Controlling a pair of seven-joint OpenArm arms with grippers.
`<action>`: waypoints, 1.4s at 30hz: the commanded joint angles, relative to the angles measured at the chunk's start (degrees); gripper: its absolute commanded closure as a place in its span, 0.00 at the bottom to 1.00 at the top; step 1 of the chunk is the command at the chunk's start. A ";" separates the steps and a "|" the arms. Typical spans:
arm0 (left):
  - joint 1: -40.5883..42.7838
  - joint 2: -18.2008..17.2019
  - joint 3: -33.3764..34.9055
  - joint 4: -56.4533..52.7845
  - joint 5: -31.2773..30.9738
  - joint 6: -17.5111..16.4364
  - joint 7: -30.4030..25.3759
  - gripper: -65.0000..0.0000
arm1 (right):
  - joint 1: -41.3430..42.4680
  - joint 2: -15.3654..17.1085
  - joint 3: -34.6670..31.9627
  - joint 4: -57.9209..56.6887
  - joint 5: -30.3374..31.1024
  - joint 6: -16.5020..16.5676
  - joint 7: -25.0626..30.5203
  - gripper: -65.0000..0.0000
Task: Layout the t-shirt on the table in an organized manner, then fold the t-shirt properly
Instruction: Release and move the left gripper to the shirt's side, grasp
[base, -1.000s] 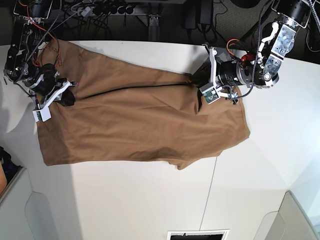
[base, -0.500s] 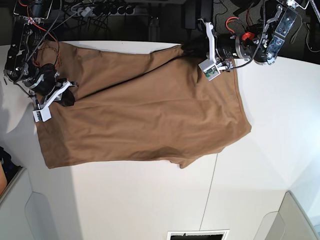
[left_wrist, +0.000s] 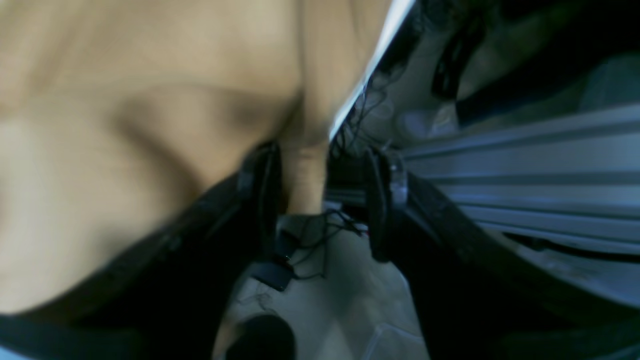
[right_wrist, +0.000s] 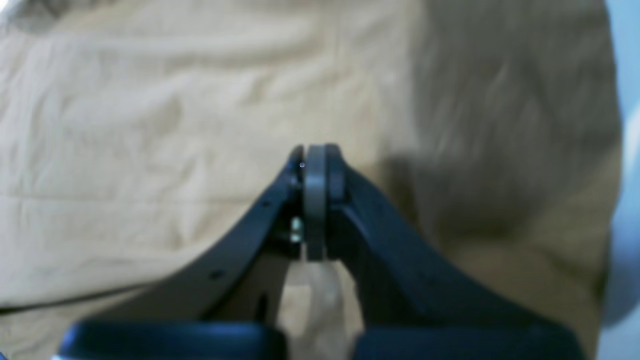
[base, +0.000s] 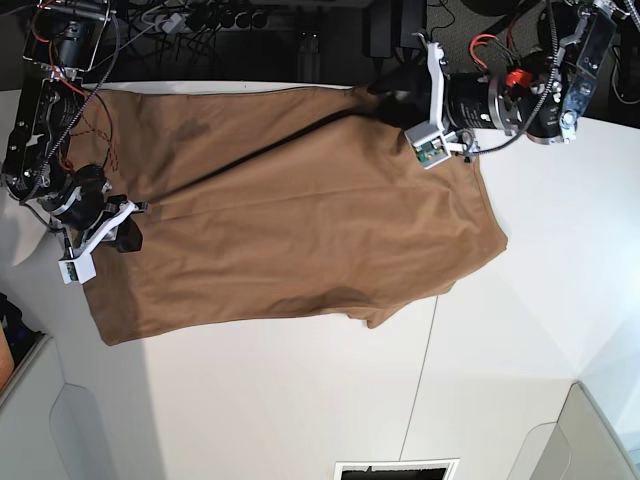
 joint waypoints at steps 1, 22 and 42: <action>-0.31 -1.60 -1.68 1.68 -1.86 -0.49 -0.68 0.55 | 1.42 0.79 0.26 0.85 -0.26 0.02 1.14 1.00; -15.98 1.73 -9.33 -21.18 4.17 -0.49 -11.93 0.55 | 2.58 0.74 0.26 -3.15 -2.27 0.00 2.54 1.00; -46.05 15.78 4.61 -63.54 23.04 1.40 -21.22 0.61 | 2.10 0.74 0.26 -3.65 0.92 0.02 -2.78 1.00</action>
